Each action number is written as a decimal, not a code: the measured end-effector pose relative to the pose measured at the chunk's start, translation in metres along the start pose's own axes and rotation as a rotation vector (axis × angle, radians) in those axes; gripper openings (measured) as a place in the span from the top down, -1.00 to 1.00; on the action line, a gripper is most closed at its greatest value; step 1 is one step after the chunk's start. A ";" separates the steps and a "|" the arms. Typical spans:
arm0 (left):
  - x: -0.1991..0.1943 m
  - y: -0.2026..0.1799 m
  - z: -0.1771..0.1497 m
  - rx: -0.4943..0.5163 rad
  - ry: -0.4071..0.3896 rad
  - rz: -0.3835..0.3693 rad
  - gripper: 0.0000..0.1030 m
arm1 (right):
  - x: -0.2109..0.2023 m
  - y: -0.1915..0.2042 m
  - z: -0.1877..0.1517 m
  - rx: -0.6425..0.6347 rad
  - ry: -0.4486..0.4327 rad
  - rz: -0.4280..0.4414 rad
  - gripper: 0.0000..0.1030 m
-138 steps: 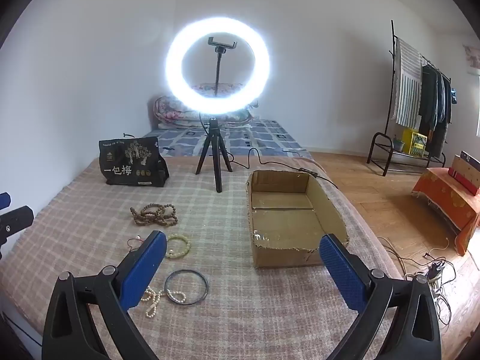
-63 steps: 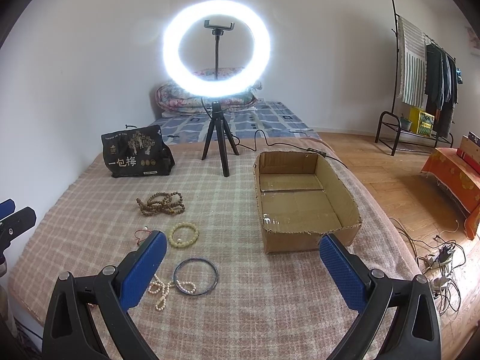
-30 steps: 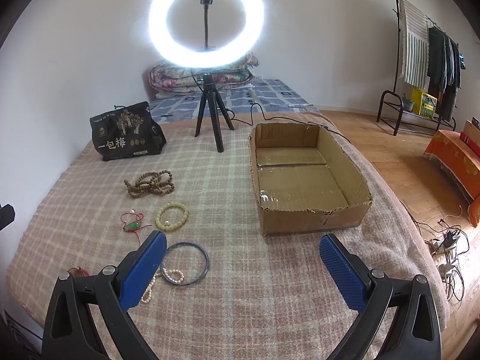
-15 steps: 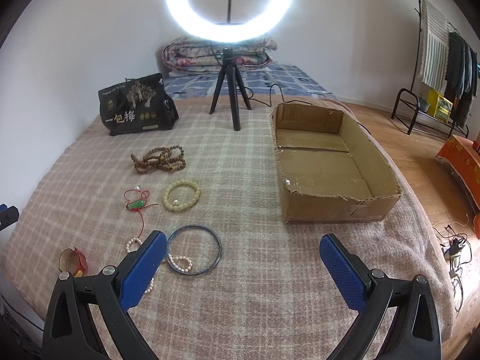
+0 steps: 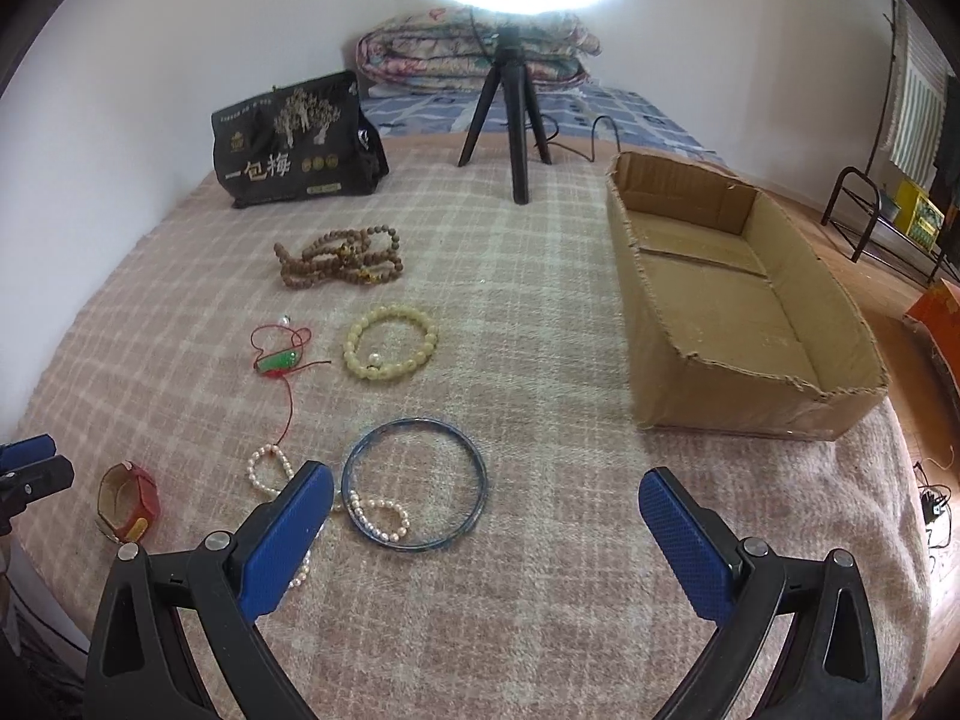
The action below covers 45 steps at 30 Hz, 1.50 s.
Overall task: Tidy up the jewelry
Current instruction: 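Grasp the red-strap watch with the left tool while the right tool grasps the blue bangle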
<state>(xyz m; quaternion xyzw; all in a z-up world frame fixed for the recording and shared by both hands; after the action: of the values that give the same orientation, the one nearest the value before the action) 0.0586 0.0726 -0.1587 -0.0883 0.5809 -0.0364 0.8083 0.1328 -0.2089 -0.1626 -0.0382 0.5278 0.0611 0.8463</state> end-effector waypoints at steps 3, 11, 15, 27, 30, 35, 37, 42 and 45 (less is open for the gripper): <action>0.006 0.001 0.001 -0.007 0.018 -0.008 -0.41 | 0.015 0.003 0.003 0.000 0.058 0.024 -0.99; 0.025 0.004 0.003 -0.027 0.091 -0.050 -0.15 | 0.039 -0.004 0.005 0.056 0.150 0.073 -0.99; 0.032 0.004 0.003 -0.034 0.123 -0.063 0.09 | 0.043 -0.002 0.007 0.057 0.171 0.080 -0.99; 0.046 0.006 0.003 -0.055 0.157 -0.074 0.24 | 0.056 0.011 0.012 0.031 0.218 0.035 -0.90; 0.048 0.005 0.004 -0.053 0.158 -0.071 0.24 | 0.058 0.011 0.012 0.032 0.223 0.037 -0.90; 0.051 0.002 0.004 -0.035 0.156 -0.057 0.25 | 0.060 0.016 0.012 0.009 0.225 0.020 -0.90; 0.053 0.000 0.005 -0.025 0.155 -0.045 0.29 | 0.061 0.018 0.012 -0.002 0.225 0.008 -0.89; 0.055 -0.001 0.007 -0.009 0.146 -0.014 0.53 | 0.063 0.020 0.013 -0.009 0.219 -0.006 -0.75; 0.055 -0.001 0.007 -0.002 0.139 0.005 0.75 | 0.062 0.020 0.013 -0.009 0.214 0.005 -0.58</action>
<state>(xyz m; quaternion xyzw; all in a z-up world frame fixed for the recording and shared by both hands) 0.0834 0.0637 -0.2080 -0.0851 0.6360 -0.0400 0.7660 0.1687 -0.1839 -0.2126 -0.0468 0.6151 0.0609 0.7847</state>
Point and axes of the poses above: each gripper's, at about its wrist camera, not at the fingertips, and x roughly the way its jaws point, y to its left, z to its top, the point moved 4 cm from there along x, roughly the way its jaws point, and after that the axes turned 12 degrees about y, right-handed, at the moved point
